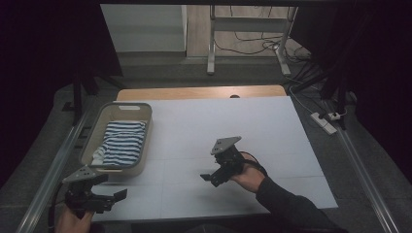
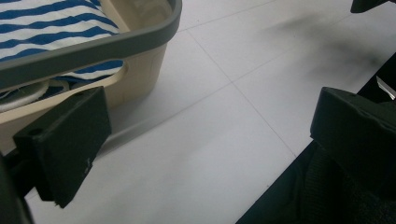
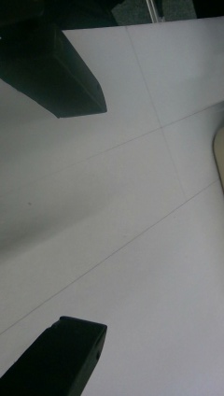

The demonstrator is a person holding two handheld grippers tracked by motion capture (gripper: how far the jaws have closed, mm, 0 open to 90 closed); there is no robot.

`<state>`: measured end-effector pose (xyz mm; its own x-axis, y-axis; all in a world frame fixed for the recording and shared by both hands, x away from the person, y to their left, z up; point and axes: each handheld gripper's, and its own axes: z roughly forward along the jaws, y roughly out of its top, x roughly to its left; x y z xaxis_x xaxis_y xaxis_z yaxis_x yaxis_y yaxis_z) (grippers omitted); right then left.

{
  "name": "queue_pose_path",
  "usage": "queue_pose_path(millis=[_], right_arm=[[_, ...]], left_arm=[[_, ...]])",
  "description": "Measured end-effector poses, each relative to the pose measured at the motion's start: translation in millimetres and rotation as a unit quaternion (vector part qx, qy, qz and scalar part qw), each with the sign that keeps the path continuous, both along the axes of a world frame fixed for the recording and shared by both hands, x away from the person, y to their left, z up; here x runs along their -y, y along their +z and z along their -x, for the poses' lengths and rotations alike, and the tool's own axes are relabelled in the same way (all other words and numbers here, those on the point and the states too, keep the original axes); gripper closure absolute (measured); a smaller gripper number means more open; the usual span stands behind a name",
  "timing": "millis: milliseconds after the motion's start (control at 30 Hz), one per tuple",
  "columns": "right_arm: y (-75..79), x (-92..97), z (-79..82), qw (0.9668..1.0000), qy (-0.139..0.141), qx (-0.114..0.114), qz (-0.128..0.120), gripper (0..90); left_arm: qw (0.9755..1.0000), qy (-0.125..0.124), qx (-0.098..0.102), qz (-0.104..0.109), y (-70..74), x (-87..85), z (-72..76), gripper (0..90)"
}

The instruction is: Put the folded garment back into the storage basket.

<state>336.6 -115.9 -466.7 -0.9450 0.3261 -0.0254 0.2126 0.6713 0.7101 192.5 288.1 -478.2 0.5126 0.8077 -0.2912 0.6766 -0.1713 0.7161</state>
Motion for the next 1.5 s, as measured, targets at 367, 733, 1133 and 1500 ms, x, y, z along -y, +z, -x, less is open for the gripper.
queue_pose_path(millis=[367,733,1133,1500], right_arm=[[-6.0,23.7,10.8,0.9997,-0.021,-0.012,0.003,0.0],[-9.8,49.0,20.1,0.9982,-0.05,-0.031,0.001,0.0],[0.6,68.0,29.1,0.9968,-0.072,-0.032,-0.011,0.0],[8.7,87.1,35.6,0.9942,-0.102,-0.03,-0.017,0.0]], left_arm=[[1.0,-0.001,0.001,-0.002,0.1,0.2,-0.1,0.0],[1.0,-0.002,-0.001,-0.004,0.0,0.7,-0.6,0.0],[0.9999,-0.007,-0.001,-0.011,0.2,2.4,-0.7,0.0],[0.9997,-0.012,0.0,-0.02,0.5,4.7,-0.7,0.0]])
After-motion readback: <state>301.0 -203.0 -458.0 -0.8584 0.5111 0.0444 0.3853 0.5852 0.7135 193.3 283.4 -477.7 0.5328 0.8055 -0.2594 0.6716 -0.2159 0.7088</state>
